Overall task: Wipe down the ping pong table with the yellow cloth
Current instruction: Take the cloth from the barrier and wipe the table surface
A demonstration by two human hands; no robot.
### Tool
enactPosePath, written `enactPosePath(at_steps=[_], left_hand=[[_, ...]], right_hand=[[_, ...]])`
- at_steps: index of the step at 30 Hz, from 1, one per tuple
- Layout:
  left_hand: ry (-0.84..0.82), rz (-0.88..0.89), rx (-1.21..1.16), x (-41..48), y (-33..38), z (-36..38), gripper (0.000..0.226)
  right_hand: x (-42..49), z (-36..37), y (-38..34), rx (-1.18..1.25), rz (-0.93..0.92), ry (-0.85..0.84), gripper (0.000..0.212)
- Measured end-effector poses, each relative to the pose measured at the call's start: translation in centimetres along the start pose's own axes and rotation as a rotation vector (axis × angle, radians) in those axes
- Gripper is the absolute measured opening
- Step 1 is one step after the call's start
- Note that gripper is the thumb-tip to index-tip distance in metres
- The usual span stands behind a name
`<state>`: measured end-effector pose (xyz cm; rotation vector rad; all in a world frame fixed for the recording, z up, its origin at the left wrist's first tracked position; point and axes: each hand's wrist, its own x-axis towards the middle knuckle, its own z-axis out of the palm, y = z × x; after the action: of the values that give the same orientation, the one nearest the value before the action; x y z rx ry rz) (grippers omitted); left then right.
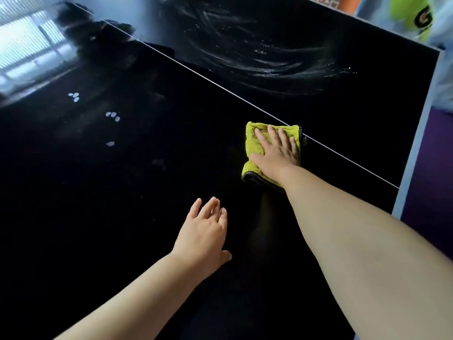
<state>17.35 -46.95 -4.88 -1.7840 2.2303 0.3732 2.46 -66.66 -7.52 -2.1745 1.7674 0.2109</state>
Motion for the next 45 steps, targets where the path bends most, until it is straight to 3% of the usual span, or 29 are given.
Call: enactPosePath(at_steps=[9,20,26,33,40,45], left_hand=[[-0.053,-0.019,0.032,0.6,0.9,-0.2,0.098],[-0.042,-0.021,0.006,0.6,0.5,-0.2,0.096],[-0.011,-0.006,0.004,0.6,0.6,-0.5,0.071],[0.039,-0.003,-0.095,-1.4,-0.7,0.6,0.094],[0.305,-0.015,-0.126,-7.8,-5.5,3.3,0.075],[0.38,-0.044,-0.088,-12.8,-8.4,5.9,0.069]], right_hand=[[2.1,-1.4,3.8,0.003,0.013,0.052,0.065],[-2.9,0.5,5.7,-0.101,0.004,0.08,0.067],[-7.9,2.3,4.7,-0.182,-0.036,0.004,0.071],[-14.9,4.4,0.9,-0.215,-0.107,-0.145,0.072],[-18.8,6.1,-1.7,-0.289,-0.231,-0.21,0.075],[-20.0,5.9,-3.6,-0.332,-0.293,-0.267,0.076]])
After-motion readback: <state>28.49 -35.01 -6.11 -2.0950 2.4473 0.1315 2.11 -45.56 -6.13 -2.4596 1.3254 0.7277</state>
